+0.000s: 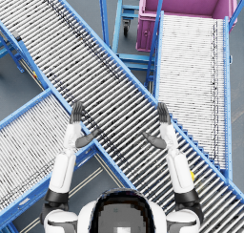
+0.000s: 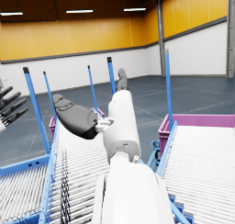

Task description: Pick up the oil and place it on the left assembly line, put the cola on the right, and keep Sprite still

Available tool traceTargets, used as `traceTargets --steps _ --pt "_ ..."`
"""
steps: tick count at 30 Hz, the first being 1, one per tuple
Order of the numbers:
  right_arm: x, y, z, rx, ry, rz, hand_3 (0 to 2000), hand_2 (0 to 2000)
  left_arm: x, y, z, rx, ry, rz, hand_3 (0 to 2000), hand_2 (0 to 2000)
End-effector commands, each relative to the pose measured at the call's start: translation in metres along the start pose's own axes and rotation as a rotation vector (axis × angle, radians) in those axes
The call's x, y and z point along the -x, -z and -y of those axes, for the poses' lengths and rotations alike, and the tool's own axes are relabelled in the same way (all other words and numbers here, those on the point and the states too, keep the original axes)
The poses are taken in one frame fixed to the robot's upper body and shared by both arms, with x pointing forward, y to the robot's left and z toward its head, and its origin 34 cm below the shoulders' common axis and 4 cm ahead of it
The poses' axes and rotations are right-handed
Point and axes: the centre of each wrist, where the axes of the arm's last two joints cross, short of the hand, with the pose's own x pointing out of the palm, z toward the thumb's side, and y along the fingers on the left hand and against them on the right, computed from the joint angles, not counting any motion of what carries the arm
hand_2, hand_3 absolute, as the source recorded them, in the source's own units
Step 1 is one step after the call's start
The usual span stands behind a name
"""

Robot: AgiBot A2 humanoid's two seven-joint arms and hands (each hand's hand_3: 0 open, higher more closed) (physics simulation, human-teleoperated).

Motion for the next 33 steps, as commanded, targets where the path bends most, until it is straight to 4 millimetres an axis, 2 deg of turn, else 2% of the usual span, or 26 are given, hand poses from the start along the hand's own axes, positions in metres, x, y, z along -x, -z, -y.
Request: traceTargets --steps 1,4,11,14,22,33 --pt "0.001 -0.02 0.008 0.09 0.01 0.0 0 0 0.007 -0.023 -0.007 -0.098 -0.029 -0.008 0 0" --pt "0.003 -0.032 0.012 0.149 0.03 0.001 0 0 0.011 -0.033 -0.01 -0.148 -0.05 -0.052 0 0" --pt "0.008 -0.051 0.02 0.241 0.095 -0.306 0 0 0.025 -0.057 -0.017 -0.244 -0.145 -0.375 0 0" --pt "0.013 -0.061 0.022 0.278 0.133 -0.381 0 0 0.029 -0.064 -0.019 -0.267 -0.175 -0.449 0 0" --pt "0.027 -0.07 0.023 0.304 0.204 -0.423 0 0 0.038 -0.075 -0.021 -0.302 -0.227 -0.491 0 0" --pt "0.026 -0.073 0.022 0.319 0.212 -0.417 0 0 0.035 -0.072 -0.02 -0.295 -0.224 -0.481 0 0"
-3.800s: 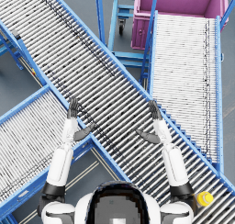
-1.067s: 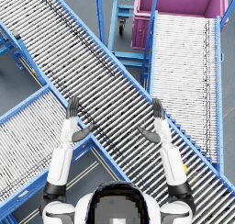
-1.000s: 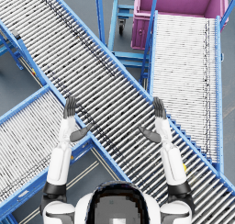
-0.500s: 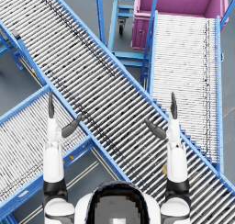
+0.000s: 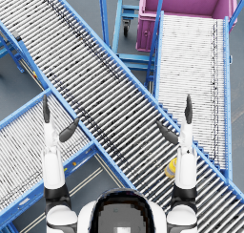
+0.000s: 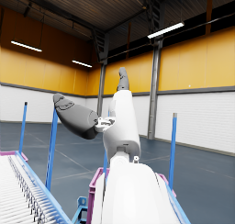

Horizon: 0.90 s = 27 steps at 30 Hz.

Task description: Pick up the oil and place it on the left assembly line, put the cola on the right, and keep Sprite still

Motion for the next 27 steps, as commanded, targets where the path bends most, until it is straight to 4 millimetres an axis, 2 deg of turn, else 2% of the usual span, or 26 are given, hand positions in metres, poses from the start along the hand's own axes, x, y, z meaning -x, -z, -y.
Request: traceTargets --steps 1,12,17,18,23,27 --pt "0.0032 -0.0051 0.004 0.024 0.013 -0.004 0 0 -0.0005 -0.0022 -0.0009 -0.009 0.001 0.001 0 0" --pt "0.0041 -0.005 0.0013 0.022 0.026 0.003 0 0 -0.0048 -0.0016 0.0006 -0.006 0.007 0.014 0 0" --pt "0.0031 -0.0058 0.0006 0.025 0.027 0.008 0 0 -0.0038 -0.0072 -0.0008 -0.029 0.0 0.016 0 0" --pt "0.0031 -0.0058 0.0006 0.025 0.028 0.008 0 0 -0.0055 -0.0025 0.0024 -0.008 0.005 0.019 0 0" --pt "0.0023 -0.0031 -0.0027 0.011 0.029 0.013 0 0 -0.0036 -0.0078 0.0014 -0.029 -0.005 0.019 0 0" --pt "0.0022 -0.0081 0.0014 0.035 0.03 0.014 0 0 -0.0048 -0.0074 0.0007 -0.029 -0.004 0.023 0 0"
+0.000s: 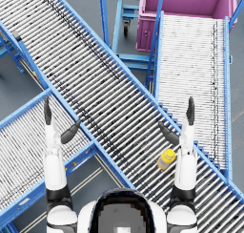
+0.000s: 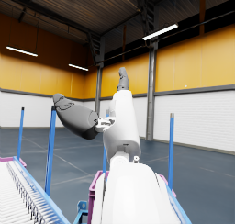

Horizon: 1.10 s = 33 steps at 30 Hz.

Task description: Pick up the oil and place it on the left assembly line, put the cola on the right, and keep Sprite still

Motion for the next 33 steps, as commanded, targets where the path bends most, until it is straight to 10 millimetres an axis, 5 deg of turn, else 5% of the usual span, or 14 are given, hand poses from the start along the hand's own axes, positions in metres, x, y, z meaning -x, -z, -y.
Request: traceTargets --steps 1,33 --pt "-0.001 -0.004 0.004 0.019 -0.004 0.001 0 0 0.0 0.0 0.0 0.001 0.0 0.001 0 0" --pt "-0.008 -0.003 -0.001 0.012 -0.006 0.027 0 0 -0.013 0.004 0.009 0.025 0.024 0.034 0 0"
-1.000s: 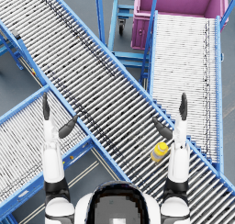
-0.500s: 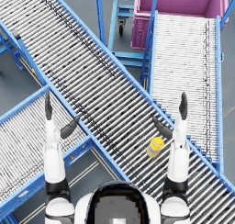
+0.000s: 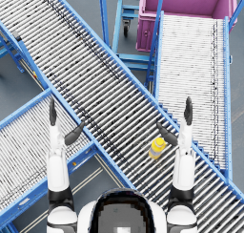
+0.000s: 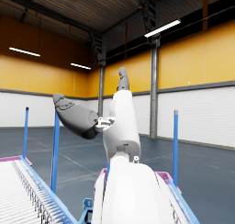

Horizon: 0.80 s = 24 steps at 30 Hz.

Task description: Pick up the oil and place it on the left assembly line, put the cola on the right, and keep Sprite still

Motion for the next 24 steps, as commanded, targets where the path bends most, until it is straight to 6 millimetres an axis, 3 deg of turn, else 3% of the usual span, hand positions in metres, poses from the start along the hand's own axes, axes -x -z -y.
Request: traceTargets --steps 1,5,14,21,24 --pt "0.0 -0.003 0.001 0.014 -0.001 0.001 0 0 0.002 -0.003 -0.002 -0.015 -0.007 -0.003 0 0" --pt "-0.006 -0.004 -0.004 0.01 -0.018 0.009 0 0 -0.001 -0.004 0.0 -0.016 0.001 0.003 0 0" --pt "0.0 -0.008 0.007 0.039 0.005 0.005 0 0 -0.001 0.001 0.005 0.011 -0.006 0.009 0 0" --pt "-0.008 0.0 -0.01 -0.013 -0.018 0.019 0 0 0.0 0.005 0.004 0.022 -0.013 0.011 0 0" --pt "-0.01 0.006 -0.026 -0.062 -0.025 0.024 0 0 -0.002 0.006 0.004 0.026 -0.006 0.016 0 0"
